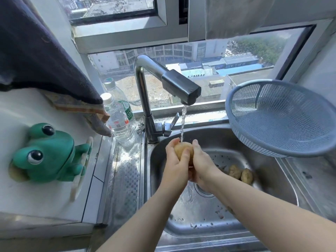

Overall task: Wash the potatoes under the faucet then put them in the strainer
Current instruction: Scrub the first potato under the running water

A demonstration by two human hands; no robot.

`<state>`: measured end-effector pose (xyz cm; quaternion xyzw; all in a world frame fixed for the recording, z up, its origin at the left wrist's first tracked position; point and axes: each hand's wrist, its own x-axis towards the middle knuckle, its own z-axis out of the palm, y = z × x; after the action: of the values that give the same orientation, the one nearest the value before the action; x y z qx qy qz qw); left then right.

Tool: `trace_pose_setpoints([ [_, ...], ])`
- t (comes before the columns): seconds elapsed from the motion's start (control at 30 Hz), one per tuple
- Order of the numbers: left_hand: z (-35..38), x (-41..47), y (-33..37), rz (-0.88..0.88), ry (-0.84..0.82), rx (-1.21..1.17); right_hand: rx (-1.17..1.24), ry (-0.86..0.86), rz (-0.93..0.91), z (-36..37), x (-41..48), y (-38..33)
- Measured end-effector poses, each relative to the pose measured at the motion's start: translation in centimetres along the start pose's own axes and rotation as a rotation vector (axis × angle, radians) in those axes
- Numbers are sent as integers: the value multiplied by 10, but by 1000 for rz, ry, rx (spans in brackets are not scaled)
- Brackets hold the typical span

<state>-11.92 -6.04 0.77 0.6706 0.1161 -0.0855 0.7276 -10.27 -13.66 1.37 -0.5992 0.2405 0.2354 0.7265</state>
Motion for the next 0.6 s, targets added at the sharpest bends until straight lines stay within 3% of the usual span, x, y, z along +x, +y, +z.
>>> trace_pose_setpoints([
  [0.13, -11, 8, -4, -42, 45, -115, 3, -117, -1, 1, 1, 5],
  [0.27, -14, 21, 1, -143, 145, -395, -379, -314, -284, -10, -3, 1],
  [0.33, -15, 26, 4, -258, 179, -494, -505, -359, -340, -17, -4, -4],
  [0.4, -17, 27, 8, -357, 188, -574, -635, -338, -414, -23, -4, -8],
  [0.5, -23, 28, 11, -411, 158, -636, -854, -166, -616, -32, 1, -10],
  [0.6, -28, 25, 11, -427, 70, -697, -860, -128, -701, -27, 5, -7],
])
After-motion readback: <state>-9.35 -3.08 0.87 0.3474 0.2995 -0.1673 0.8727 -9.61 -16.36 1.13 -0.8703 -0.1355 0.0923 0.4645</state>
